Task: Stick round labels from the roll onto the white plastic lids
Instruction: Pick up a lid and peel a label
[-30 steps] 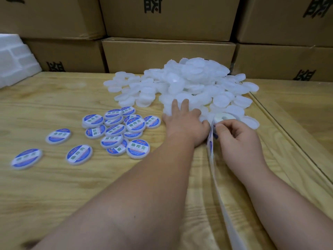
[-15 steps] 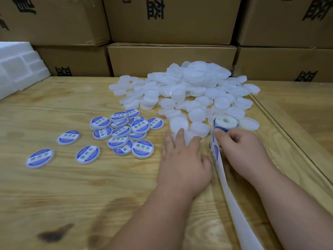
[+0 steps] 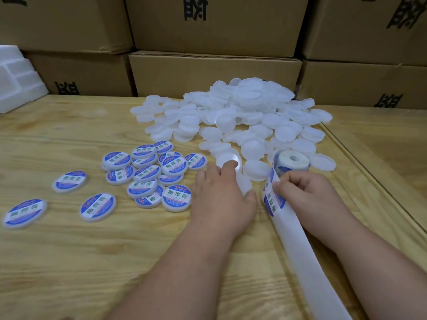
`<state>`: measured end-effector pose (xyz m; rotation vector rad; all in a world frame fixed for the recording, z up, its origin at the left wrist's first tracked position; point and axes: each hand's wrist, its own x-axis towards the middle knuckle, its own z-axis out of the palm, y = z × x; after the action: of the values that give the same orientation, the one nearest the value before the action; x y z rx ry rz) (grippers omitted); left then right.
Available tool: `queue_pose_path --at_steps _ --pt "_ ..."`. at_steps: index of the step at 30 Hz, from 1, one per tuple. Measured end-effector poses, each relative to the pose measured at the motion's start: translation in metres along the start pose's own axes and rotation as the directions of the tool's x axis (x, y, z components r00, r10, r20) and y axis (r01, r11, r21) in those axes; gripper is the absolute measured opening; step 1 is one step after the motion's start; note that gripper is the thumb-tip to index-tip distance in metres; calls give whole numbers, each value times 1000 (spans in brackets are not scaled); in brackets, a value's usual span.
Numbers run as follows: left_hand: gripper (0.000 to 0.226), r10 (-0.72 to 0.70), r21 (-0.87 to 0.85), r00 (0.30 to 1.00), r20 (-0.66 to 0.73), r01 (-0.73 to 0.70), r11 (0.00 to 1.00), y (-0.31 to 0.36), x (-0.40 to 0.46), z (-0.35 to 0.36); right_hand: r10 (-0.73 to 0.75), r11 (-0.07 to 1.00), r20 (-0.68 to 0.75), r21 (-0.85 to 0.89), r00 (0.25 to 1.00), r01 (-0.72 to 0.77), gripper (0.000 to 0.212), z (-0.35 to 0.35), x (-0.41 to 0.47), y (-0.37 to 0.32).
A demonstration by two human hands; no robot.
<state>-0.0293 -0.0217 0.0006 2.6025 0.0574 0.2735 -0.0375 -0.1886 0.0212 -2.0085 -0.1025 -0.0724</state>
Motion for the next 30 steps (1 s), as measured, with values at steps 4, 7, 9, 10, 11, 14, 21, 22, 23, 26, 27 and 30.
queue_pose_path --at_steps 4,7,9,10,11,14,21,22,23,26,27,30 --pt "64 44 -144 999 -23 -47 989 3 2 -1 2 997 -28 75 1000 1 33 2 2 0" --pt "61 75 -324 997 -16 -76 943 3 3 2 45 982 -41 186 998 -37 32 2 2 -3" --pt "51 102 -392 994 -31 -106 914 5 4 1 55 976 -58 216 997 -42 32 2 2 -5" --pt "43 109 -425 993 -46 -118 897 5 4 0 54 975 -61 217 997 -40 33 2 2 -5" --pt "37 103 -459 993 -51 -115 881 5 5 -1 50 976 -59 216 997 -36 34 3 3 -5" --pt "33 48 -506 998 -48 -66 860 6 7 -4 45 977 -48 213 998 -33 31 4 6 -3" --pt "28 135 -594 979 -152 -200 779 11 4 -2 59 971 -25 233 998 -52 28 5 6 -4" --pt "27 170 -590 971 -168 -237 772 14 1 -3 59 971 -24 235 998 -52 31 5 6 -4" --pt "27 204 -611 965 -165 -263 747 16 -1 -4 60 970 -21 236 998 -53 35 4 7 -3" --pt "23 255 -781 966 -41 -190 595 20 -5 -6 63 966 -14 252 998 -57 34 2 7 -2" --pt "17 270 -800 963 -4 -166 577 20 -6 -7 65 963 -11 264 998 -60 34 1 6 -1" --pt "8 322 -773 947 21 -189 605 20 -5 -5 85 941 -2 329 996 -79 32 0 7 -1"
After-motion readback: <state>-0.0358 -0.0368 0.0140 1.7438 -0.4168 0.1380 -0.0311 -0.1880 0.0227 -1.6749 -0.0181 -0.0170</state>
